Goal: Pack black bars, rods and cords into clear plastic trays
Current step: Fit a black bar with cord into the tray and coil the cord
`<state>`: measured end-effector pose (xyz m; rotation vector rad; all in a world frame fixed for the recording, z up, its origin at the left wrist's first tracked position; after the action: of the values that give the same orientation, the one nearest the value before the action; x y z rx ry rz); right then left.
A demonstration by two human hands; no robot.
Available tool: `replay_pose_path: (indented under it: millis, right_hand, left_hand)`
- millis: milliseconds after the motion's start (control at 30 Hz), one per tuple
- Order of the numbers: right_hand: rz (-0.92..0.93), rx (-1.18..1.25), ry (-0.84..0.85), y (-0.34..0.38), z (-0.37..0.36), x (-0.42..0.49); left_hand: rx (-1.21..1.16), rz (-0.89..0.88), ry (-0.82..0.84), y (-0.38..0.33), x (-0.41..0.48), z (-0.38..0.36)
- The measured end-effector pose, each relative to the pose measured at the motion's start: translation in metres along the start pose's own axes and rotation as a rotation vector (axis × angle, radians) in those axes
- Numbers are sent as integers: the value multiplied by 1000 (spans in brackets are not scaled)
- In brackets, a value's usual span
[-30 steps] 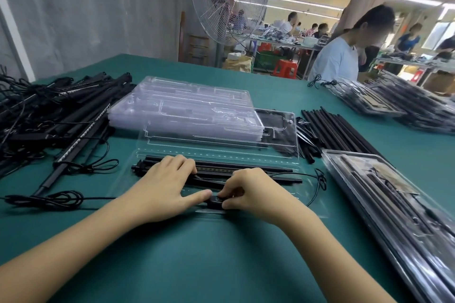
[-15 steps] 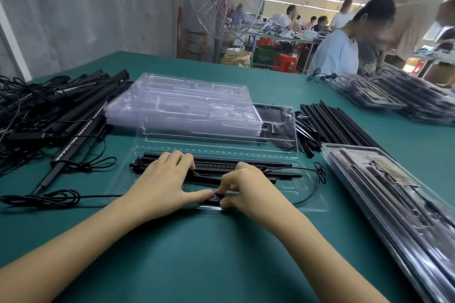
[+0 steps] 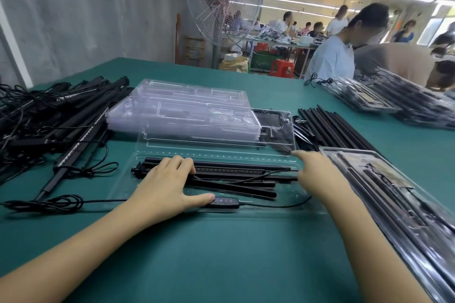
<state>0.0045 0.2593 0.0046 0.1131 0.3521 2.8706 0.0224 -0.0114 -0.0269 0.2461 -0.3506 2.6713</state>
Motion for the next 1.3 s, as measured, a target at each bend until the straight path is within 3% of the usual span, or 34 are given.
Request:
replay_pose_path:
  millis: [100,200,400,533,733,900,1133,1300]
  right_hand:
    - [-73,-228,150,-24,-24,4]
    - [-98,-260,231,-31,-29,7]
    - [-157,-361,126,-33,-6,4]
    - [-140,-481,223,-27,-9,-7]
    - [-189,-291,375,-32,-10,-14]
    - [-207,-288,180,-26,-1,-12]
    - [-238,-218,165,-27,-1,-11]
    - [-189,-234,32,-19,9,-14]
  left_hand:
    - [-8,1,-6,1,0,0]
    - [-9,3,-13,1,0,0]
    - [-4,5,-23,2,0,-1]
    - [2,3,-23,3,0,-1]
    - [-2,2,-21,3,1,-1]
    - [8,-5,-17,2,1,-1]
    - [7,6,-5,1,0,1]
    - [33,7,11,-1,0,2]
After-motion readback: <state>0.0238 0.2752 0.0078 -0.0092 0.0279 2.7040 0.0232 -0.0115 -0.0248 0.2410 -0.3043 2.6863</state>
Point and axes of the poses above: each hand's wrist, its own x-axis towards the middle knuckle, its own z-axis out of the back of the hand, y = z × x, the point moved 9 cm from there along x, towards the middle knuckle, and after that the axes turned 8 degrees about -z, right-handed, at the moved point
